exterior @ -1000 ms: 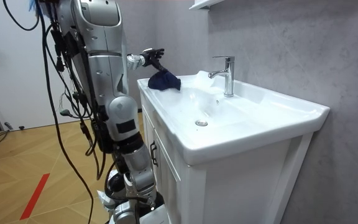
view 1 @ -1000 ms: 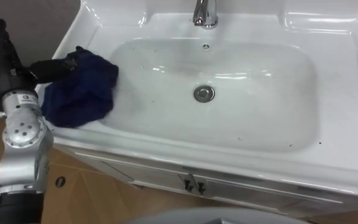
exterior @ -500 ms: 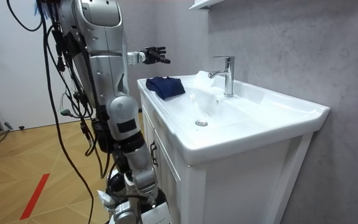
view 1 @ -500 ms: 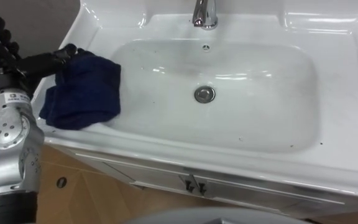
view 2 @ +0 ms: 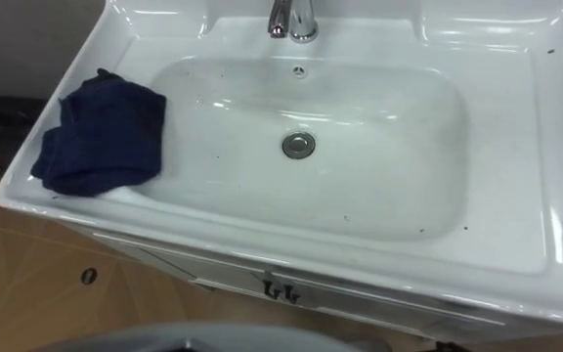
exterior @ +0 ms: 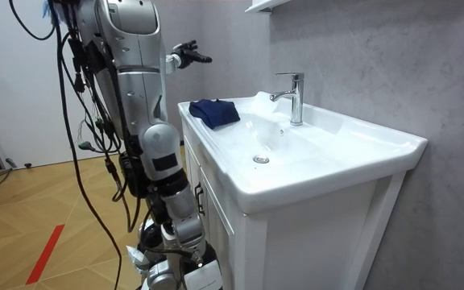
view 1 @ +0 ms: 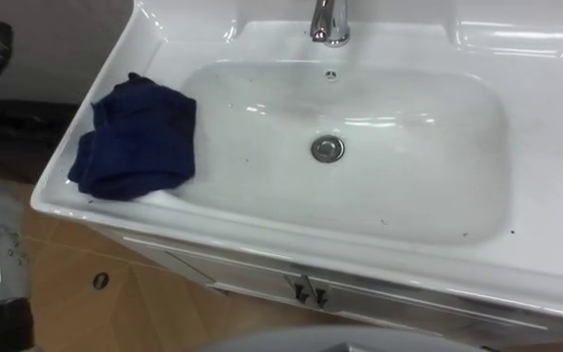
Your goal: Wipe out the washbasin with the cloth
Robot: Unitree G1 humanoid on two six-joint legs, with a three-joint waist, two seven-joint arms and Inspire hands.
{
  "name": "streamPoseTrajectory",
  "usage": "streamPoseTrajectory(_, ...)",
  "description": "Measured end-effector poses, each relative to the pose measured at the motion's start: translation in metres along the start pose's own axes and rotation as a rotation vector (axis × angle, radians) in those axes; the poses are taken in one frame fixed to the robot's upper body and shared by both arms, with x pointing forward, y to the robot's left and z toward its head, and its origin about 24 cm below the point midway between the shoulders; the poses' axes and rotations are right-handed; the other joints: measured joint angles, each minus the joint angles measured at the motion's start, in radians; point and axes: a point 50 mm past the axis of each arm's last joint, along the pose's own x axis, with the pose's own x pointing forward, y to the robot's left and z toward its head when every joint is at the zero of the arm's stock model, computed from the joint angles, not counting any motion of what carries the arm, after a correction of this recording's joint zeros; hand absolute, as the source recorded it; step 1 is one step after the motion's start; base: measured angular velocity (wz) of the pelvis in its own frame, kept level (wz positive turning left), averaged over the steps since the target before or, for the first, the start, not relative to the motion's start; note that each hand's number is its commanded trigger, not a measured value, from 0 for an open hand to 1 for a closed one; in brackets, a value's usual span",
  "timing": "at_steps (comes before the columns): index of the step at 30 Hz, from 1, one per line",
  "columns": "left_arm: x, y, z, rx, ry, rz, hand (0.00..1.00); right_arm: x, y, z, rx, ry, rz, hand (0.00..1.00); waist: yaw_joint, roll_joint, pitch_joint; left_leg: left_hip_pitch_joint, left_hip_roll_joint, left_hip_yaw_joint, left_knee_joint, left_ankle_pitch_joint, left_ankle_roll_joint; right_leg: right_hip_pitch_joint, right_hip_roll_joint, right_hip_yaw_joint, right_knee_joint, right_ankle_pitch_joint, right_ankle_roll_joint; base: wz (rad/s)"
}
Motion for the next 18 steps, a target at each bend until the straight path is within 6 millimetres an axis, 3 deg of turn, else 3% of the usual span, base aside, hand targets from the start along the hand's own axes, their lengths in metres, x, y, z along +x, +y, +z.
streamPoseTrajectory(5,-0.003,0.034,-0.014,-0.098,0.093,0.161,0.00,-0.001,-0.001,-0.006,0.002,0.011,0.002,0.00,0.072,-0.008,-0.0035,0.013,-0.006,0.007,-0.008,-0.001,0.002,0.003,-0.007,0.004,0.005,-0.005,0.008,-0.01)
streamPoseTrajectory(8,-0.015,0.068,-0.053,-0.112,0.279,0.298,0.00,-0.001,0.000,-0.007,-0.009,0.024,0.006,0.00,0.099,-0.015,-0.0081,0.007,-0.009,0.006,-0.005,-0.005,0.008,0.001,-0.010,0.000,0.003,-0.008,0.013,0.07)
streamPoseTrajectory(11,-0.042,0.103,-0.097,-0.062,0.487,0.433,0.00,-0.001,0.002,-0.014,-0.005,0.050,0.021,0.00,0.111,-0.027,-0.0146,-0.011,-0.019,-0.036,0.013,-0.009,0.013,0.002,-0.017,-0.021,0.002,-0.011,0.018,0.24)
streamPoseTrajectory(14,-0.105,0.142,-0.151,0.093,0.780,0.553,0.00,-0.001,0.004,-0.017,-0.019,0.068,0.035,0.00,0.119,-0.040,-0.0126,-0.025,-0.023,-0.044,0.031,-0.022,0.021,0.001,-0.022,-0.039,0.004,-0.013,0.025,0.16)
streamPoseTrajectory(18,-0.172,0.176,-0.182,0.264,1.059,0.581,0.00,-0.001,0.007,-0.018,-0.043,0.071,0.065,0.00,0.120,-0.053,-0.0090,-0.025,-0.024,-0.047,0.039,-0.030,0.025,0.006,-0.026,-0.048,0.003,-0.018,0.033,0.08)
